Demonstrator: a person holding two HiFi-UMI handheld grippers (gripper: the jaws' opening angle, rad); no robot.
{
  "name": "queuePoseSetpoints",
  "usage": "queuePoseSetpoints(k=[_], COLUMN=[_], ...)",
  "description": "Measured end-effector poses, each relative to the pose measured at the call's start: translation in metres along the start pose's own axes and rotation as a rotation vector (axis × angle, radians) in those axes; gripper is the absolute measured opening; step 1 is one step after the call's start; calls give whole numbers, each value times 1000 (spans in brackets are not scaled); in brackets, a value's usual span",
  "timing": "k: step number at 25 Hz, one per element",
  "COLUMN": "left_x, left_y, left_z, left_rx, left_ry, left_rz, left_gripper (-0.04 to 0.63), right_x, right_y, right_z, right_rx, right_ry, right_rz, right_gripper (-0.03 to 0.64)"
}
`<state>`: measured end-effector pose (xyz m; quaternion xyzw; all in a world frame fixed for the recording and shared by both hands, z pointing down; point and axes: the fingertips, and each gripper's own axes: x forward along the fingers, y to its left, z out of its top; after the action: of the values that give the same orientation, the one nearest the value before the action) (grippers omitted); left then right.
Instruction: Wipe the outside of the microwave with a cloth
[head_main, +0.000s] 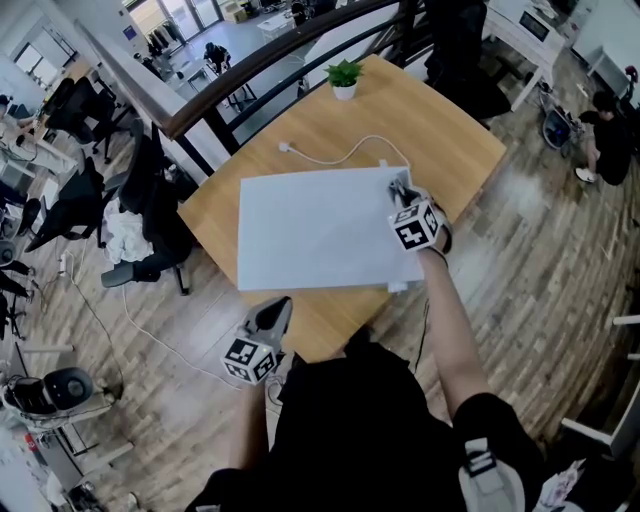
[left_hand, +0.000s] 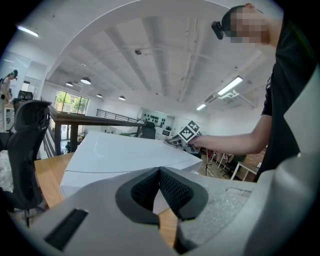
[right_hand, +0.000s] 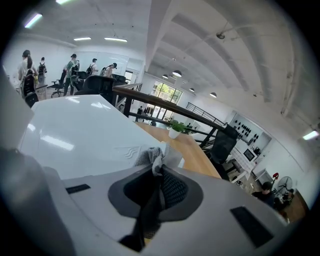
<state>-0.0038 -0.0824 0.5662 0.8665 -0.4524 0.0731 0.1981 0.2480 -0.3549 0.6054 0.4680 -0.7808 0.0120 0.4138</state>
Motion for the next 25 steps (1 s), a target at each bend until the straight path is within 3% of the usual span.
queuePoseSetpoints(k=[10, 18, 25], left_x=[0, -16, -20], left_y=[7, 20, 31], left_z=[1, -2, 6], left_rx=[-17, -28, -27], left_ry=[-7, -3, -12], left_rz=[21, 36, 25], left_gripper=[0, 0, 0], right_x=[23, 25, 25], right_y=[-14, -12, 5], right_z=[12, 19, 31], right_rx=[20, -77, -70], right_ry=[-17, 2, -5], right_rz=[18, -26, -17], right_gripper=[21, 18, 20])
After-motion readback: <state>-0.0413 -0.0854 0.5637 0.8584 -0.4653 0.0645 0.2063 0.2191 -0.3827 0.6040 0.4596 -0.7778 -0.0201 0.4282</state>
